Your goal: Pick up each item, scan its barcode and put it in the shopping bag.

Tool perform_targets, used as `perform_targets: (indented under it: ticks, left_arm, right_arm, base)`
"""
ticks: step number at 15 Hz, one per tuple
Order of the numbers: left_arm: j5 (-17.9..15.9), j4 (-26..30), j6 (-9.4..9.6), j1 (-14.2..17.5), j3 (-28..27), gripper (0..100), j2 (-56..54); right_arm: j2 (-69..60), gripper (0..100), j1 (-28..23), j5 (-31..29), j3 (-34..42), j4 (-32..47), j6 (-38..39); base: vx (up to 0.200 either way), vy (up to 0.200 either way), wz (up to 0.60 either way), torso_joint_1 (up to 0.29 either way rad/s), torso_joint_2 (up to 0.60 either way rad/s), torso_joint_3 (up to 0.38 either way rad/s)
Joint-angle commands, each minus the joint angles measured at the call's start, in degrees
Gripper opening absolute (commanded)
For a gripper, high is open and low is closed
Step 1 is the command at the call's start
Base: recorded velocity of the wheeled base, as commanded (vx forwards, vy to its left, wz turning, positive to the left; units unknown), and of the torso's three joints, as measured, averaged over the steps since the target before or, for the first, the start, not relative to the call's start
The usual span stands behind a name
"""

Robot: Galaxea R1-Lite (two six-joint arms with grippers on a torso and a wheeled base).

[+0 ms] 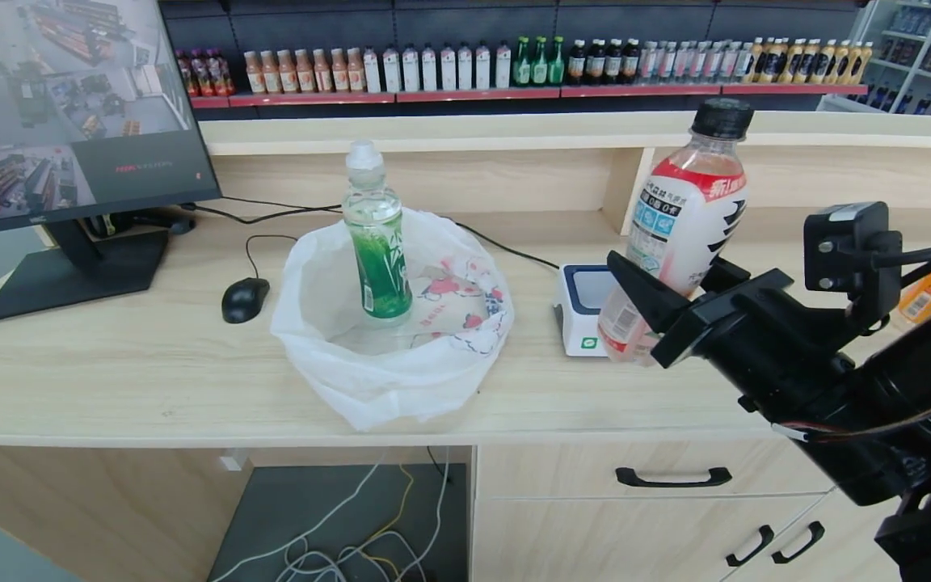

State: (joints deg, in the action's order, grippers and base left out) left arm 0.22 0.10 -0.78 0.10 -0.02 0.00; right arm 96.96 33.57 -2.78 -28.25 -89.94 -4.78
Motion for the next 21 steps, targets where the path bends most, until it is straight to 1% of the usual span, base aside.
perform_targets:
  ticks: [1, 2, 3, 5, 6, 7, 8, 9, 10, 13, 15, 21]
  left_arm:
    - [0.04, -0.01, -0.01, -0.01, -0.06, 100, 0.0]
    - [0.04, -0.01, -0.01, -0.01, -0.06, 100, 0.0]
    - [-0.04, -0.01, -0.01, -0.01, 0.02, 100, 0.0]
    - [0.04, -0.01, -0.01, -0.01, 0.02, 100, 0.0]
    - [0.04, -0.01, -0.01, -0.01, 0.02, 100, 0.0]
    - [-0.04, -0.01, -0.01, -0.01, -0.06, 100, 0.0]
    - [0.04, -0.01, -0.01, -0.01, 0.02, 100, 0.0]
    - [0.04, -0.01, -0.01, -0.01, -0.06, 100, 0.0]
    - [0.04, -0.01, -0.01, -0.01, 0.02, 100, 0.0]
    - [-0.04, -0.01, -0.01, -0.01, 0.02, 100, 0.0]
    - [0.04, -0.01, -0.01, -0.01, 0.02, 100, 0.0]
    - [0.04, -0.01, -0.01, -0.01, 0.02, 100, 0.0]
  right_arm:
    - [-0.02, 0, -1.14, 0.76, -2.25, -0.06, -1.46]
    - [1.47, 0, -1.76, 2.08, -4.8, -0.06, -2.6]
    - [1.83, 0, -1.84, 2.25, -5.15, -0.06, -2.78]
    - [6.4, 0, -6.15, 8.23, -11.74, -0.06, -10.34]
    - [7.19, 0, -6.68, 8.93, -12.89, -0.06, -11.92]
    - [9.47, 0, -6.85, 11.13, -16.4, -0.06, -15.79]
    - [11.05, 0, -6.85, 12.18, -18.25, -0.06, -18.25]
    - [12.55, 0, -7.56, 14.21, -19.92, -0.06, -21.06]
    - [13.87, 0, -9.32, 17.46, -21.32, -0.06, -24.14]
    - [17.47, 0, -12.48, 26.51, -22.2, -0.06, -30.29]
    - [18.61, 0, -15.47, 34.77, -24.75, -0.06, -35.3]
    - [22.13, 0, -19.69, 41.89, -28.36, -0.06, -40.48]
  base:
    - [0.0, 0.0, 0.0, 0.0, 0.0, 0.0]
    - [0.0, 0.0, 0.0, 0.0, 0.0, 0.0]
    - [0.0, 0.0, 0.0, 0.0, 0.0, 0.0]
    - [0.0, 0.0, 0.0, 0.0, 0.0, 0.0]
    - [0.0, 0.0, 0.0, 0.0, 0.0, 0.0]
    - [0.0, 0.0, 0.0, 0.0, 0.0, 0.0]
    - [0.0, 0.0, 0.0, 0.0, 0.0, 0.0]
    - [0.0, 0.0, 0.0, 0.0, 0.0, 0.0]
    - [0.0, 0.0, 0.0, 0.0, 0.0, 0.0]
    - [0.0, 0.0, 0.0, 0.0, 0.0, 0.0]
    - [0.0, 0.0, 0.0, 0.0, 0.0, 0.0]
    - [0.0, 0.0, 0.0, 0.0, 0.0, 0.0]
